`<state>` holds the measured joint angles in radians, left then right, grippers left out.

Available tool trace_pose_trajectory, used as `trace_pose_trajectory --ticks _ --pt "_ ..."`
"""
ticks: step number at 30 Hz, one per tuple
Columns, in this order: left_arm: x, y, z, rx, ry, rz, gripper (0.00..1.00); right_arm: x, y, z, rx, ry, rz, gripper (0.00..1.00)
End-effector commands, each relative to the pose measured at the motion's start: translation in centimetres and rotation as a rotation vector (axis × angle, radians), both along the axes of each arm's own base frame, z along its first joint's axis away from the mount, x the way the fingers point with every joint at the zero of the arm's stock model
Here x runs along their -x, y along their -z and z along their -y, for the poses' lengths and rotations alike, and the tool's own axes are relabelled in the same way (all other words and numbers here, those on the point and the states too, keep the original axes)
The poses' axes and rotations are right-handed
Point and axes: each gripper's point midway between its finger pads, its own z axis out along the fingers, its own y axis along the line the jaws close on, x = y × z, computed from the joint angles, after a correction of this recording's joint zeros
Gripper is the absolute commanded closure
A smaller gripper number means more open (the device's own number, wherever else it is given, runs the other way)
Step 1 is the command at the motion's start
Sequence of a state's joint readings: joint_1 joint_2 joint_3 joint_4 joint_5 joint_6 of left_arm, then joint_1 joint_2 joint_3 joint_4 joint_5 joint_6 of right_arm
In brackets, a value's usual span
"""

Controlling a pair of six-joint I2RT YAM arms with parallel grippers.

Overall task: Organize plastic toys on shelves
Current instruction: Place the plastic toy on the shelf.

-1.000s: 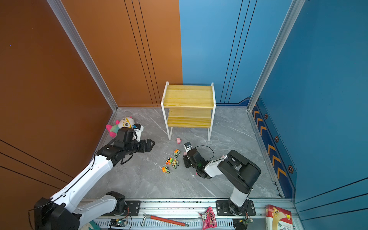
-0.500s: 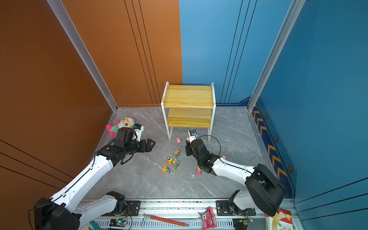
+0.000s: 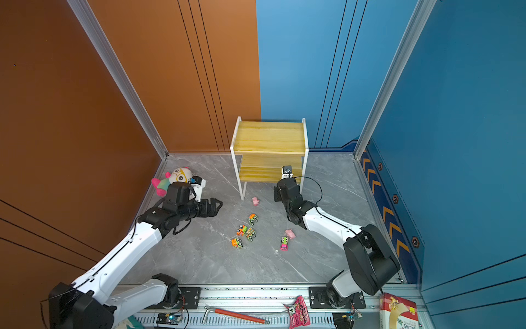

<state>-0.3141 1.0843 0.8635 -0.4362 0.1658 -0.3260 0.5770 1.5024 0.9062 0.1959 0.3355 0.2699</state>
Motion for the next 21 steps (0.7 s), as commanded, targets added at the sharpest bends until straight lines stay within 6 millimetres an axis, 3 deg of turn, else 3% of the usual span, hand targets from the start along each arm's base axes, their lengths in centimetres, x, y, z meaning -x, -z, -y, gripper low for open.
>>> trace_pose_trajectory --ticks 1,11,21 --pt "0.3 -0.2 0.3 0.024 0.010 0.004 0.08 -1.3 -0.6 0.5 -0.012 0.031 -0.002 0.68" --pt "0.3 0.0 0.3 0.021 0.011 -0.002 0.08 -3.5 -1.1 0.2 -0.045 0.047 0.017 0.68" --pt "0.2 0.1 0.3 0.022 0.011 -0.004 0.08 -3.0 -2.5 -0.4 -0.078 0.030 0.029 0.69"
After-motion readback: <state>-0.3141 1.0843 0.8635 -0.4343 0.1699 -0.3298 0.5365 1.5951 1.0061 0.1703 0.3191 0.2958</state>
